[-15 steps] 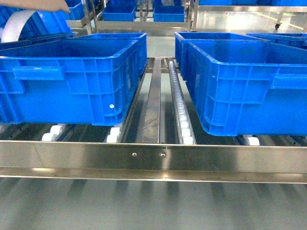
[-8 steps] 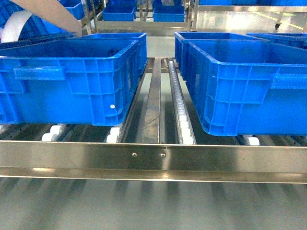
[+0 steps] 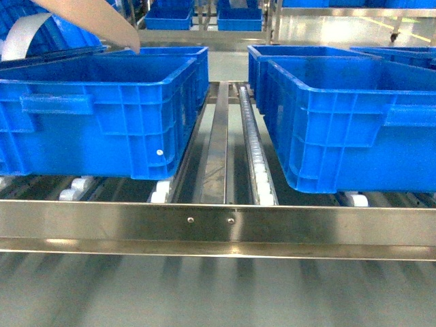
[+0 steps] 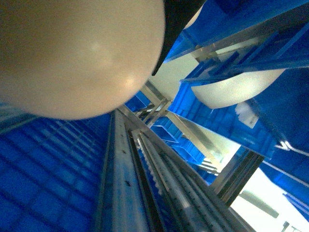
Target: Place part in tray to right shelf
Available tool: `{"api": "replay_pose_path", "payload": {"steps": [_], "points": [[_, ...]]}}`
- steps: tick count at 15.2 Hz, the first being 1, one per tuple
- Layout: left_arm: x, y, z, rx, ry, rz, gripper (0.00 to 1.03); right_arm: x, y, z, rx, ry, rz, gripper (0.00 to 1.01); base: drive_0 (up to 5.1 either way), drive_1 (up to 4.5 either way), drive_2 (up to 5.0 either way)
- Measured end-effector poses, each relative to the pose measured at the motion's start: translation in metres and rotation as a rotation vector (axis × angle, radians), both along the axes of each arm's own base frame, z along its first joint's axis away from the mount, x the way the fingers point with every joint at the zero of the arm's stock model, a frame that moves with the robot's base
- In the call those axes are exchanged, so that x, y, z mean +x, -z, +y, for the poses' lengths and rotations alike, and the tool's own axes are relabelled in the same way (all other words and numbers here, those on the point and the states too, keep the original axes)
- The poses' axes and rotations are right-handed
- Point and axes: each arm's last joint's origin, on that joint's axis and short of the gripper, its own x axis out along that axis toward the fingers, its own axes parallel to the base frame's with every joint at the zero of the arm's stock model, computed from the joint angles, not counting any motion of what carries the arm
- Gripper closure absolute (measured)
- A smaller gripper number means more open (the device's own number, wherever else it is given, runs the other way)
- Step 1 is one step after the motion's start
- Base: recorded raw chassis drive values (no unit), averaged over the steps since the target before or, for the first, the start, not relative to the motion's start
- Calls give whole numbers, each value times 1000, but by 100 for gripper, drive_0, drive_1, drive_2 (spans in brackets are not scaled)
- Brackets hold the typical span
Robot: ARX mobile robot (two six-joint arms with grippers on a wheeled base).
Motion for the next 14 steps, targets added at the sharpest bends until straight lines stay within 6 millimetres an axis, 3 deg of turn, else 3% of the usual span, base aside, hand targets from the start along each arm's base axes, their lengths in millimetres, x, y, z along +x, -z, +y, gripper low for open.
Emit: {"api": "replay_pose_path", "payload": {"steps": [2, 3, 4, 6, 8, 11, 13, 14], "points": [[-8, 11, 22, -78, 20, 12, 90, 0, 0, 0, 0, 0, 0, 3, 0, 0, 0], [-14, 11, 29, 17, 141, 193, 90, 0, 0, 0, 0, 0, 0, 3, 0, 0, 0], [-36, 12, 27, 101, 268, 277, 90, 0, 0, 0, 0, 0, 0, 3, 0, 0, 0], [-89, 10, 3, 465, 431, 283, 90, 0, 0, 0, 0, 0, -1, 3, 0, 0, 0], [-117, 31, -4, 606, 432, 285, 90, 0, 0, 0, 0, 0, 0, 3, 0, 0, 0], [-185, 90, 0, 668, 406, 339, 90, 0, 0, 0, 0, 0, 0, 3, 0, 0, 0], [-209, 108, 1, 688, 401, 360, 90, 0, 0, 0, 0, 0, 0, 3, 0, 0, 0], [-217, 127, 1, 668, 427, 457, 90, 0, 0, 0, 0, 0, 0, 3, 0, 0, 0]]}}
